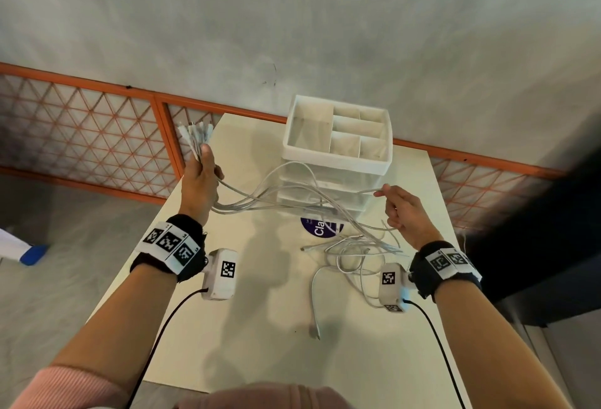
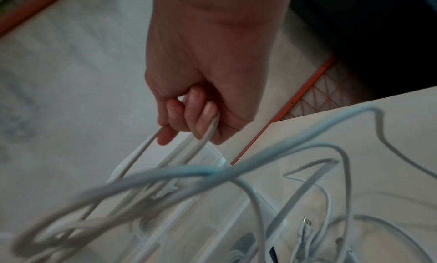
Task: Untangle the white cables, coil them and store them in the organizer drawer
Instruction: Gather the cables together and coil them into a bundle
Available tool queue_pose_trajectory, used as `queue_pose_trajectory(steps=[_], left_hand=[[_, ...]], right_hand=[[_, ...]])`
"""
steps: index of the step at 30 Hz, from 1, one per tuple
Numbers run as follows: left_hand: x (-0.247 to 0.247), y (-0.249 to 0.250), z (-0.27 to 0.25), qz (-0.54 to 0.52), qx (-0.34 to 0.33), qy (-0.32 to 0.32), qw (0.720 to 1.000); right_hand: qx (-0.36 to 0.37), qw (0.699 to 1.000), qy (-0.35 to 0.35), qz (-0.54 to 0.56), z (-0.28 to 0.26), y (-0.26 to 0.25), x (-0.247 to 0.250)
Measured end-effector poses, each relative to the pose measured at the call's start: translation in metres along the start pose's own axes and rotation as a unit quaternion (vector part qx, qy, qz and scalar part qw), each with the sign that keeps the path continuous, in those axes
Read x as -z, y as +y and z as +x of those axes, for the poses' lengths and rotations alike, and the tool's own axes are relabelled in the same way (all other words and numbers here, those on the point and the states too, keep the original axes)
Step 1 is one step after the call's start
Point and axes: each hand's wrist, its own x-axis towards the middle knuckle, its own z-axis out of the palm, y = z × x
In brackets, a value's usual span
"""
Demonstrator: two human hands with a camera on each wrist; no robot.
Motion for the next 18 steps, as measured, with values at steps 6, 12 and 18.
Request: queue_pose_trajectory(steps=[6,12,18], left_hand=[[0.004,0.012,-0.005,-0.15,0.021,-0.021,0.988],[0.009,0.025,-0.005,-0.227,0.048,-0.021,0.973],[0.014,0.032,-0.004,-0.189,0.002,-0.027,0.982]], right_hand=[[-0.019,0.998,0.052,-0.029,0.0,0.003,0.002],[-0.013,0.986,0.106,-0.128,-0.002,0.007,0.008],[0.01,0.946,0.086,-0.312,0.0,0.017,0.02]])
